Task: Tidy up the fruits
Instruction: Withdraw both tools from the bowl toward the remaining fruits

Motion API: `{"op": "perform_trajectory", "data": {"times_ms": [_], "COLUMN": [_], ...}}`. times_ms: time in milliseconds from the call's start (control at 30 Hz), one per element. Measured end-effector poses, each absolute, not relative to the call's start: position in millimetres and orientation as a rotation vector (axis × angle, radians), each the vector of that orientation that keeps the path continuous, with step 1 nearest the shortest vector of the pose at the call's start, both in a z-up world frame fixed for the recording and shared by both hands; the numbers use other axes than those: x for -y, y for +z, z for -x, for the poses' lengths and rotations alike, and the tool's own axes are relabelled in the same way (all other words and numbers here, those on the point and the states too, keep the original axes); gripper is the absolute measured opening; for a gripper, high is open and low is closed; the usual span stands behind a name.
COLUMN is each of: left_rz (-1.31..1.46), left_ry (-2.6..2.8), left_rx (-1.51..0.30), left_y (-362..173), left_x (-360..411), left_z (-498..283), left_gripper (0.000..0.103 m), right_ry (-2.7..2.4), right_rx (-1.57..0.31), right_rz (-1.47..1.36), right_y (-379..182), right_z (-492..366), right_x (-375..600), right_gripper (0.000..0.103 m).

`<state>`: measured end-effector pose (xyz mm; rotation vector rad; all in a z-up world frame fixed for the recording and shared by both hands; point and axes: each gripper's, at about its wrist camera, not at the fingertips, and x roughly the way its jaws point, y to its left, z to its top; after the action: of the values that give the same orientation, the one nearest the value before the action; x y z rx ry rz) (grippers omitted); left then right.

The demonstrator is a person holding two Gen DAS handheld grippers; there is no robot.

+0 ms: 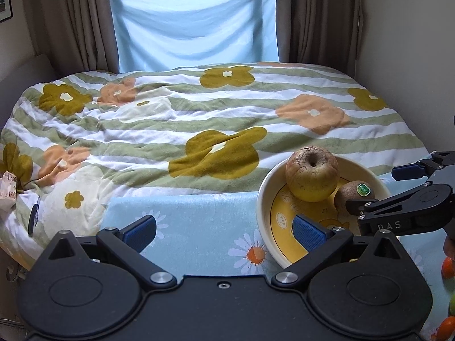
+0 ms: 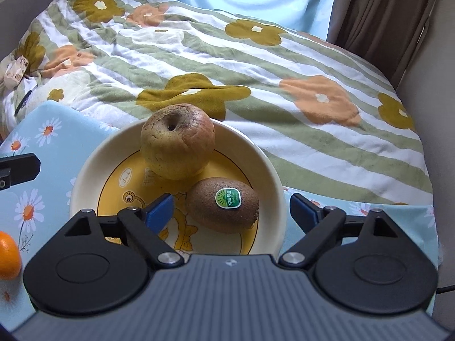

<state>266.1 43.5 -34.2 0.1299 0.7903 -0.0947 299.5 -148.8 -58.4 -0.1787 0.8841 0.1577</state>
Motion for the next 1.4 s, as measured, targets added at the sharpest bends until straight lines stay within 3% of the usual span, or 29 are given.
{"op": "perform_trajectory", "data": {"times_ms": [700, 1400], "left_rz": [-0.091, -0.085], "left_ry": [-0.041, -0.028], "left_rx": [-0.657, -0.619], "left_y": [28.2, 6.9], "left_x": [-29.0, 4.4], "left_z": [-155.5, -43.8], "left_gripper": [0.103, 0.103], "right_ry": [0.15, 0.073], "right_rx": [-0.779, -0.777], "right_rz": [-0.007, -0.066], "right_y": [23.6, -7.3], "right_z": [-170.4, -35.2], "right_x": [207.9, 249.3], "right_gripper": [0.103, 0.101]}}
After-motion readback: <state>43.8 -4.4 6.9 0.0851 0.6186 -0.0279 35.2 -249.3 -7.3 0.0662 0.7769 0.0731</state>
